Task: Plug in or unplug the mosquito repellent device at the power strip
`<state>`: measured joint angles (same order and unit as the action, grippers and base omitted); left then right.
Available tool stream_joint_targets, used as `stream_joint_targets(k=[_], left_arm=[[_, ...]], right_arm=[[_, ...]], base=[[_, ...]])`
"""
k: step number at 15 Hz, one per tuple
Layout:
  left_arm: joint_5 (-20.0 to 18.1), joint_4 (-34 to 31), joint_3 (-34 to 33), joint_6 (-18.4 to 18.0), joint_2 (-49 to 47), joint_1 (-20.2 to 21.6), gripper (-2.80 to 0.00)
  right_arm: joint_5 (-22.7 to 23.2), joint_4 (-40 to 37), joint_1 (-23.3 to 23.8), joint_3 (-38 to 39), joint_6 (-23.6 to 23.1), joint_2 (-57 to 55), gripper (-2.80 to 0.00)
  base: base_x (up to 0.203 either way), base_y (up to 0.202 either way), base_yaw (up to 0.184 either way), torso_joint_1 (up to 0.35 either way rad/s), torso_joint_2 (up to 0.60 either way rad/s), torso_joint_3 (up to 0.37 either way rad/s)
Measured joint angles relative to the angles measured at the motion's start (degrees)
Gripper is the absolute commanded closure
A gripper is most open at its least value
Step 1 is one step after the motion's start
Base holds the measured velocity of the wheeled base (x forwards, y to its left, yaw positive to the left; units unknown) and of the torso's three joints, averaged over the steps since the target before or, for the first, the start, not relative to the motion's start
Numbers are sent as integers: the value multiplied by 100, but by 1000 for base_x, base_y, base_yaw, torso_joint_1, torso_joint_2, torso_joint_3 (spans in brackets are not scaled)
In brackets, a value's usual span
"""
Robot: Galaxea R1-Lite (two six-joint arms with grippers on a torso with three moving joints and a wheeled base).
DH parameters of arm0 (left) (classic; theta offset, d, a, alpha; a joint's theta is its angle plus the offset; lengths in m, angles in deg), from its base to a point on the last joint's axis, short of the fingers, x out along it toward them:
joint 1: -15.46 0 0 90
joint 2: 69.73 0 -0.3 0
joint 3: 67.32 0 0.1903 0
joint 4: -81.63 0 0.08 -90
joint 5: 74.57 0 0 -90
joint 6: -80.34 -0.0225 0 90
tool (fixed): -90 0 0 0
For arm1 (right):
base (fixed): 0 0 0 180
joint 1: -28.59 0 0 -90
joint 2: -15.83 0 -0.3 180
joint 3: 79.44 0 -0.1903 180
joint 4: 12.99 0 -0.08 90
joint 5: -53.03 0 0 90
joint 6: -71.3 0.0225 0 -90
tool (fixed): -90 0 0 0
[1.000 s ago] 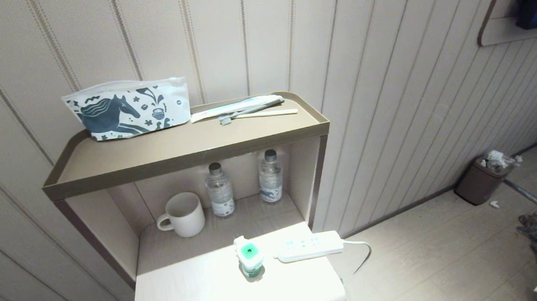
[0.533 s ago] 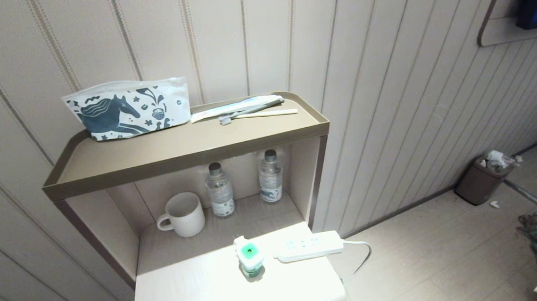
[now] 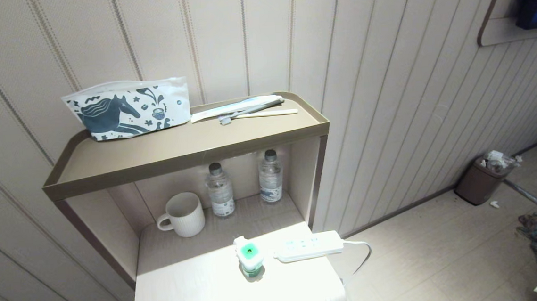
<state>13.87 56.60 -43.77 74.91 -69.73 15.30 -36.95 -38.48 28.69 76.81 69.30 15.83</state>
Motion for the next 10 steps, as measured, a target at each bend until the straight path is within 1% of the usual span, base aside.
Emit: stream_joint_targets(k=[10], left_arm=[[0,9,0,0,0,2,0]], right_arm=[[-10,67,-2,11,18,0,0]], base=[[0,0,0,0,0,0]])
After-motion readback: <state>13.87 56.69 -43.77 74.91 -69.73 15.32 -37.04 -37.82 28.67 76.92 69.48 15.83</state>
